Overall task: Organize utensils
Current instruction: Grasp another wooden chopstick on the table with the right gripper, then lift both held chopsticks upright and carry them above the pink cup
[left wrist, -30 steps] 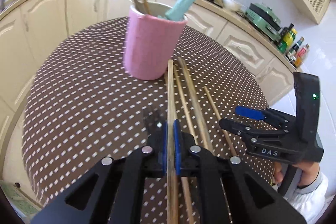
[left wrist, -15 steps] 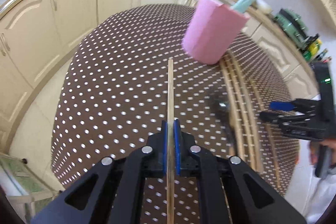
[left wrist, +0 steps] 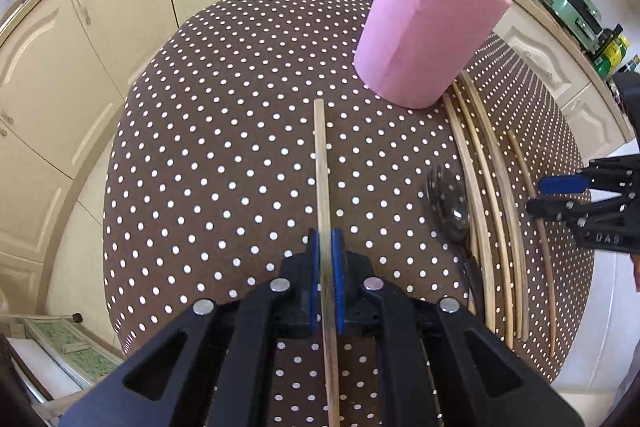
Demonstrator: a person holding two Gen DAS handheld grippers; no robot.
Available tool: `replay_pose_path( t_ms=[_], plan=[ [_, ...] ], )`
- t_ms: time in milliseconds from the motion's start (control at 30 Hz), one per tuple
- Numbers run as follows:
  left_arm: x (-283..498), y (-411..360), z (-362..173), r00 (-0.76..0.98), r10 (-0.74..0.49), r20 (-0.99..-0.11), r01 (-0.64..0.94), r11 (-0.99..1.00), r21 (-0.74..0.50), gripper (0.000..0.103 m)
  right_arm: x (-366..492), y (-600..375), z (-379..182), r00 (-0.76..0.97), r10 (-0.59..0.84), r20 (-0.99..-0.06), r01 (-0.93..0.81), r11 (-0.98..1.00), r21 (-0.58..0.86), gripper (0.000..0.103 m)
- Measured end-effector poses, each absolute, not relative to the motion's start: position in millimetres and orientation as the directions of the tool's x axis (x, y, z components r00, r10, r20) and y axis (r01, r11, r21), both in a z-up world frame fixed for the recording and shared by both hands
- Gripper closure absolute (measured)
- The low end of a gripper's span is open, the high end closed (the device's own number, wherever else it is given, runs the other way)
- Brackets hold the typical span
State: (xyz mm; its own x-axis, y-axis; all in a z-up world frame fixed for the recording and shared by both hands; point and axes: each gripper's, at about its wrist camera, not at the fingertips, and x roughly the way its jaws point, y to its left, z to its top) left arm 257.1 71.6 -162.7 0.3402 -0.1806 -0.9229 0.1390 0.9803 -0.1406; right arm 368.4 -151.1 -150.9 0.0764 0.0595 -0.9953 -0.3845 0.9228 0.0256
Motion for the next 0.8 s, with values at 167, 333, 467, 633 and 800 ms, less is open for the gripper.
replay_pose_path(
  t_ms=[167, 333, 467, 633, 800],
  plan=[
    [262, 62, -162, 0.353, -0.155, -0.923, 0.147, 0.983, -0.109, 0.096, 374, -155, -149, 0.117, 0.061, -0.991, -0.389, 0.921, 0.011, 0.086],
    [258, 54, -162, 0.391, -0.152, -0.908, 0.124, 0.986, -0.112, 0.097, 361, -155, -143, 0.167, 0.113, -0.979, -0.392, 0.919, 0.039, 0.097],
    [250, 55, -162, 0.438, -0.168, -0.883, 0.107, 0.985, -0.134, 0.097, 354, -164, -142, 0.216, 0.172, -0.961, -0.379, 0.922, 0.080, 0.098],
    [238, 60, -154, 0.495, -0.188, -0.848, 0.089, 0.982, -0.166, 0.097, 332, -183, -131, 0.287, 0.236, -0.928, -0.367, 0.922, 0.122, 0.098],
    [224, 58, -133, 0.573, -0.210, -0.792, 0.093, 0.977, -0.191, 0.097, 322, -186, -105, 0.371, 0.307, -0.877, -0.379, 0.912, 0.158, 0.098]
  ],
)
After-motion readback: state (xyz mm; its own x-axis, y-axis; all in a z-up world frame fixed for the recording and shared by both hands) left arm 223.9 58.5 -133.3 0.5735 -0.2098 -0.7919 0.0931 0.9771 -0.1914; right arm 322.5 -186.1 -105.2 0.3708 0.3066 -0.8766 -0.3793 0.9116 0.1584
